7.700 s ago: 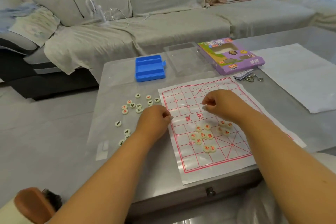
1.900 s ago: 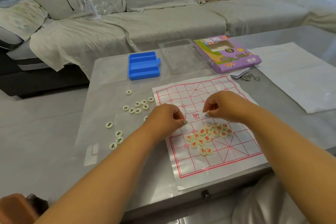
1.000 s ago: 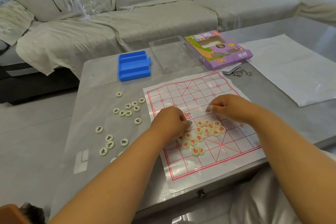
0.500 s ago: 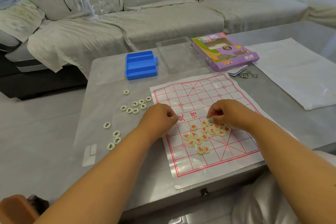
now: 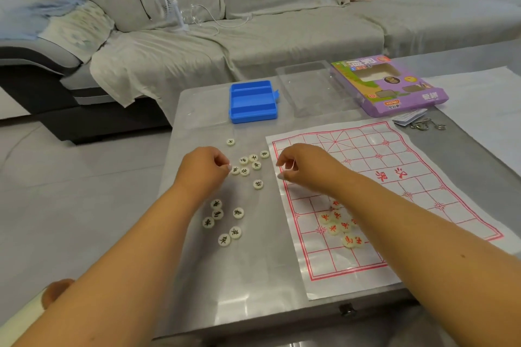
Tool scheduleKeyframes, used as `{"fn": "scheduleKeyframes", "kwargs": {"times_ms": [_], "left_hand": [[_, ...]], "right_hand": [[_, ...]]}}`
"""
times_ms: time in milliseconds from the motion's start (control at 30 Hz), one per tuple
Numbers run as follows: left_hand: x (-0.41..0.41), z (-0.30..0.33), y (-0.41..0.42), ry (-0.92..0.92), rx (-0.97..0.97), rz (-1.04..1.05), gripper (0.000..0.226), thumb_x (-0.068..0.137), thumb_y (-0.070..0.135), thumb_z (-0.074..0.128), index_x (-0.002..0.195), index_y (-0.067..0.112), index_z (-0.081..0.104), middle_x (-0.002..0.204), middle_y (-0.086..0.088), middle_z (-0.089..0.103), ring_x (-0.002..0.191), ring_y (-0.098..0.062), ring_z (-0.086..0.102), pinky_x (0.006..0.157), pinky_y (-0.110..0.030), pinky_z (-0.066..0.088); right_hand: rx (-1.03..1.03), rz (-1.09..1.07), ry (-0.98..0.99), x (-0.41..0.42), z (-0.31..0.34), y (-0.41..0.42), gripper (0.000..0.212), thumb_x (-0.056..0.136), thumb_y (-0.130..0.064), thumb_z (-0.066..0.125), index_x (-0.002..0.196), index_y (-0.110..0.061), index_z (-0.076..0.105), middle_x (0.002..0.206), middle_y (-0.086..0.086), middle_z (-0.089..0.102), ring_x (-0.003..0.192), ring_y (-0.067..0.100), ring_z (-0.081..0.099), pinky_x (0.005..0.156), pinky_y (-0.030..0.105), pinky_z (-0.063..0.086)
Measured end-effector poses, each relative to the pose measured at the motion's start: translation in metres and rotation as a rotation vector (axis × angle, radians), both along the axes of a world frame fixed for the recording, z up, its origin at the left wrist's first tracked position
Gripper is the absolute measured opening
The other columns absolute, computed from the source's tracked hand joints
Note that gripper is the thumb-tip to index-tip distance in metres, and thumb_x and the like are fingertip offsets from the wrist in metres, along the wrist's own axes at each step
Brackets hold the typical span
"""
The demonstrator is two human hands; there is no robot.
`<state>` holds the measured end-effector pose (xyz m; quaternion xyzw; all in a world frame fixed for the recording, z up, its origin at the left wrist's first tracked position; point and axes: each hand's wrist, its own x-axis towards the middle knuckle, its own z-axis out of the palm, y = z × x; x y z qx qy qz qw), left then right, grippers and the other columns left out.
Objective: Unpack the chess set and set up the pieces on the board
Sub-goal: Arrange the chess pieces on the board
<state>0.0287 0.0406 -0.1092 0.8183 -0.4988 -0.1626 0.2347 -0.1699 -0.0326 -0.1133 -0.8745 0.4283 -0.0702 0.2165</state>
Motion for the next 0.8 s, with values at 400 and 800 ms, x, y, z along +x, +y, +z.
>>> {"fn": "scheduleKeyframes", "kwargs": {"times_ms": [400,800], "left_hand": [[0.026,-0.018,-0.038,-0.193,0.188,-0.311,0.045,0.07,0.038,0.081,0.109,0.025,0.064,0.106,0.001,0.054,0.091,-0.015,0.053,0.078,-0.027,0.044],[0.03,-0.015,-0.041,-0.249,0.235,-0.473,0.027,0.082,0.034,0.071,0.104,0.021,0.062,0.096,0.004,0.056,0.083,-0.012,0.052,0.074,-0.024,0.045]], "right_hand": [[-0.034,0.162,0.207,0.072,-0.012,-0.057,0.054,0.076,-0.029,0.076,0.126,-0.024,0.055,0.118,0.001,0.053,0.103,0.017,0.051,0.088,0.029,0.045],[0.038,0.229,0.227,0.087,-0.007,-0.055,0.03,0.08,-0.022,0.073,0.108,-0.02,0.06,0.084,-0.008,0.05,0.081,0.013,0.048,0.063,0.019,0.039]]}}
